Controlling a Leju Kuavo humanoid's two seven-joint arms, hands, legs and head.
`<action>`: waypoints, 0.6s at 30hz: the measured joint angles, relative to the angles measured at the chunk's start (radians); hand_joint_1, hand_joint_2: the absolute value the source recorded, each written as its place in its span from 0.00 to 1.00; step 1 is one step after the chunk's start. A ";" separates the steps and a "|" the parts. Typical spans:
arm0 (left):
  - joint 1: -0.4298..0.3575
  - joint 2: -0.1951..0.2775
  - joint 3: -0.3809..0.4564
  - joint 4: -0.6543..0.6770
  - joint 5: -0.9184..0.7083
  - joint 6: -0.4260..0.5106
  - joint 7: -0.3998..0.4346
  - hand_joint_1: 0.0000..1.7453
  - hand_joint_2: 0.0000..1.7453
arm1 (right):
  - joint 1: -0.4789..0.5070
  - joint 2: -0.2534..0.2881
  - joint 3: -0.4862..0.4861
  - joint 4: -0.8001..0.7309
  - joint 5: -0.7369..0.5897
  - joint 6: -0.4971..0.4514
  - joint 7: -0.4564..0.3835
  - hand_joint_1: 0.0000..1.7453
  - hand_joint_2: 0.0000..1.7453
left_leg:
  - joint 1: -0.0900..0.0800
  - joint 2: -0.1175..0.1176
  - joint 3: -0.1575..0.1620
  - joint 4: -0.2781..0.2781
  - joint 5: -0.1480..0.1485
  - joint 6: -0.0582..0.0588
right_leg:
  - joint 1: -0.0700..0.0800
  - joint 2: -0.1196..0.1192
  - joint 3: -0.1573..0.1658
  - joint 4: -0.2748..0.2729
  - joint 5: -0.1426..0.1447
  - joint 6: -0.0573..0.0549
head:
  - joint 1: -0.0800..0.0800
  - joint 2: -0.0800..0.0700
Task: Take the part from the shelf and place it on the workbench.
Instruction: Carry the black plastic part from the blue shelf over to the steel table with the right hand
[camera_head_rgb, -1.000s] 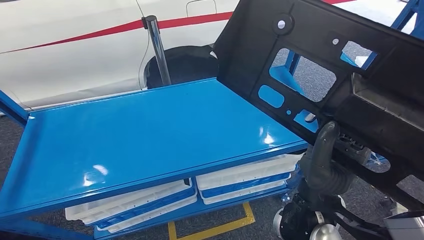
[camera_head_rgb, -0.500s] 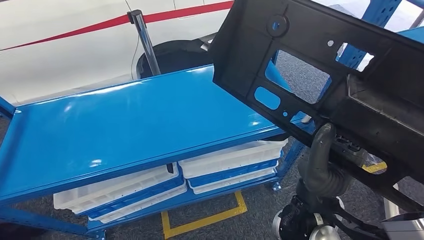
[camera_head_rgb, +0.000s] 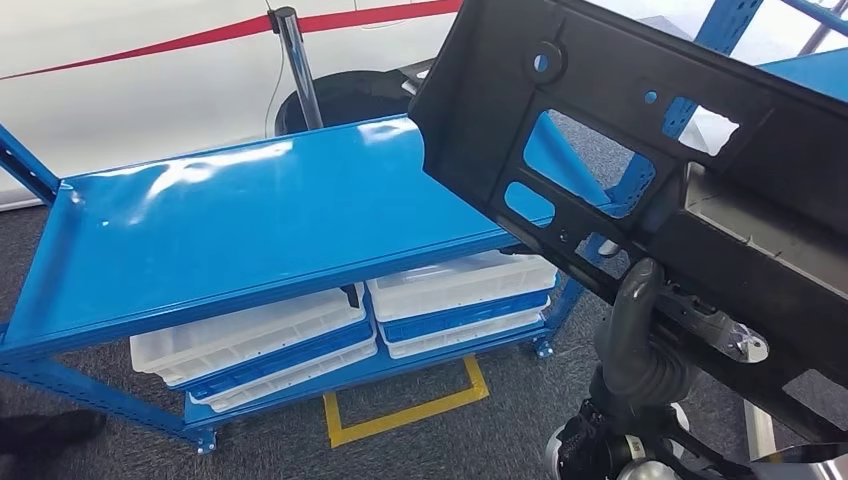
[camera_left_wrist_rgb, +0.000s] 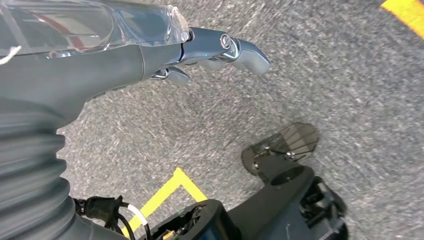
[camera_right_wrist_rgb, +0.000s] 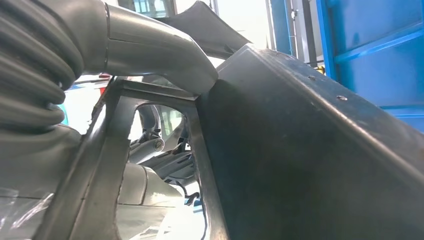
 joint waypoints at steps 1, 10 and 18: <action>0.000 -0.001 0.000 0.000 -0.003 0.002 0.000 0.00 1.00 | 0.000 0.000 0.002 0.000 0.003 0.001 0.000 1.00 1.00 | -0.002 0.000 -0.011 0.007 0.006 -0.004 | 0.002 -0.002 0.062 -0.079 0.003 -0.003 | 0.000 0.000; 0.008 -0.006 -0.003 0.000 -0.013 0.005 -0.002 0.00 1.00 | -0.008 -0.008 0.027 -0.004 0.049 0.014 0.048 1.00 1.00 | 0.020 -0.015 -0.104 0.221 -0.112 -0.063 | 0.005 -0.008 0.140 -0.248 -0.008 -0.073 | -0.006 0.000; 0.012 -0.008 -0.005 0.000 -0.012 0.005 -0.014 0.00 1.00 | -0.009 -0.011 0.047 -0.004 0.114 0.013 0.093 1.00 1.00 | 0.035 0.024 0.045 0.040 -0.046 -0.072 | 0.003 -0.047 0.115 -0.244 0.007 -0.048 | -0.005 0.000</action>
